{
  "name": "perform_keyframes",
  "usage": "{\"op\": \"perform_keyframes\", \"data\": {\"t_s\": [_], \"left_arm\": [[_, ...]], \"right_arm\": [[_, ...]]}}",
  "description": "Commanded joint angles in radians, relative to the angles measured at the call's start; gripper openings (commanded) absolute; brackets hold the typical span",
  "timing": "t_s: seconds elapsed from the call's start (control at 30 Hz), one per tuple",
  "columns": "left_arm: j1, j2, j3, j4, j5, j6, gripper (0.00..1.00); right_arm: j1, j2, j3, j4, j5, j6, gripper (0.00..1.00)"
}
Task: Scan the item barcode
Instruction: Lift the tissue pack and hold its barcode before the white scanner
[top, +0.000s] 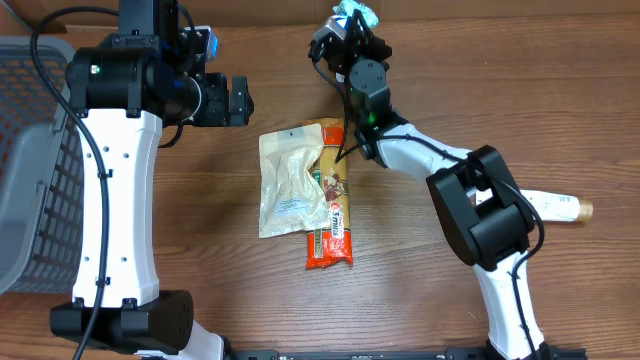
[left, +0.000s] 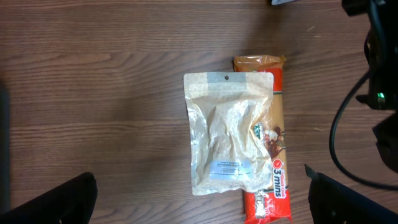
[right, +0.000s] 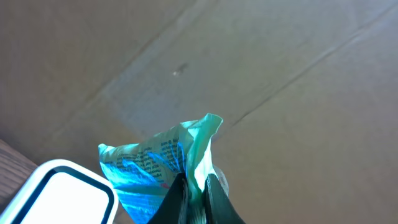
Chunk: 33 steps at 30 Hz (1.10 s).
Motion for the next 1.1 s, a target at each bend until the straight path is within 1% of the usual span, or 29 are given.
{"op": "perform_keyframes", "data": {"t_s": [0.0,0.07,0.23,0.33,0.8,0.9,1.0,1.07], "left_arm": [[-0.002,0.003,0.003,0.001,-0.003,0.023,0.99],[-0.002,0.003,0.003,0.001,-0.003,0.023,1.0],[-0.002,0.003,0.003,0.001,-0.003,0.023,0.99],[-0.002,0.003,0.003,0.001,-0.003,0.023,1.0],[-0.002,0.003,0.003,0.001,-0.003,0.023,0.99],[-0.002,0.003,0.003,0.001,-0.003,0.023,1.0],[-0.002,0.003,0.003,0.001,-0.003,0.023,1.0],[-0.002,0.003,0.003,0.001,-0.003,0.023,1.0]], "right_arm": [[-0.006,0.029,0.072,-0.011,-0.018,-0.048,0.04],[-0.007,0.041,0.083,-0.013,-0.021,-0.081,0.04],[-0.01,0.075,0.088,-0.018,-0.046,-0.236,0.04],[-0.01,0.082,0.088,-0.018,-0.058,-0.279,0.04],[-0.008,0.083,0.088,-0.018,-0.067,-0.28,0.04],[0.006,0.083,0.088,0.033,-0.026,-0.266,0.04],[0.041,0.069,0.088,0.119,0.018,-0.267,0.04],[0.063,0.037,0.088,0.126,0.029,-0.253,0.04]]}}
